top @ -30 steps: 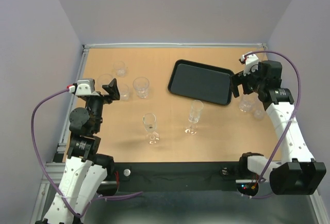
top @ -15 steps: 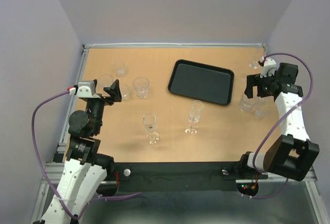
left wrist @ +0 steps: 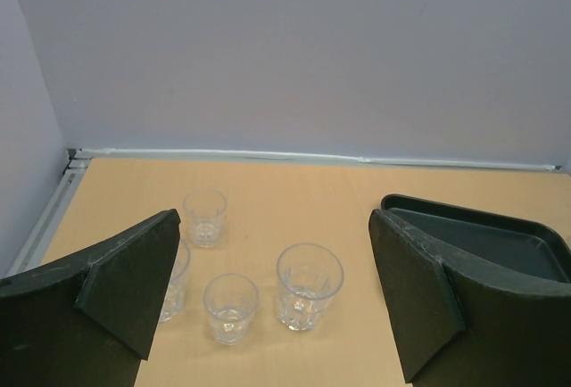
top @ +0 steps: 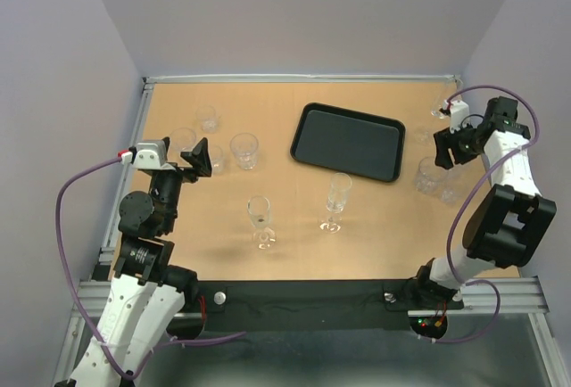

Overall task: Place the glasses into the tray
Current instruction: Grab a glass with a robot arm

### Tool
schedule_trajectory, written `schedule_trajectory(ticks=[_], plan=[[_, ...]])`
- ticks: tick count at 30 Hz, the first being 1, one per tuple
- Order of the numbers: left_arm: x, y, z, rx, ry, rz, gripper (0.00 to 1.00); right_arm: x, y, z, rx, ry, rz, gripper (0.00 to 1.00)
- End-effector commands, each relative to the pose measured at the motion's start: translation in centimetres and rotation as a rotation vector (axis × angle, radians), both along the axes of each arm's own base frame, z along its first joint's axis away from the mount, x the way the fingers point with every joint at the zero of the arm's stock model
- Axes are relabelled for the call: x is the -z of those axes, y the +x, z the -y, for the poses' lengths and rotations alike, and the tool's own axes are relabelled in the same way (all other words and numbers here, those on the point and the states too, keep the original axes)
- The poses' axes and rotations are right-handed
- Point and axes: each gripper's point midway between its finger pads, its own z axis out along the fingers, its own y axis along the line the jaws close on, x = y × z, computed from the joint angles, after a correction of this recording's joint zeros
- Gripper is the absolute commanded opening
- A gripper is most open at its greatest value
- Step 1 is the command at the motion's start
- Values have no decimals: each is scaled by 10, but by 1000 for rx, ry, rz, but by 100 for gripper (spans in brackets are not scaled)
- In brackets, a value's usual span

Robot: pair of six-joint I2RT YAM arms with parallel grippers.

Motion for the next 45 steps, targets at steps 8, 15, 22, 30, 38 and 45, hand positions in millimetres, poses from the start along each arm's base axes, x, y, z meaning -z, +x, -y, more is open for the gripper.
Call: schedule_trajectory(ticks=[8,15,22,30,38,45], plan=[[-13,-1,3,14,3,55,99,3,13,0,-315,-62,9,58],[-11,1,3,12,5,47,99,19,18,-1,-348,-29,-20,55],[-9,2,4,13,7,41,99,24,27,-2,-360,1,-21,50],[-10,2,3,11,8,41,99,38,24,-4,-378,19,-55,28],[-10,1,3,11,9,43,99,28,18,-13,-386,53,-52,0],[-9,1,3,11,10,41,99,-5,14,-26,-371,87,8,0]])
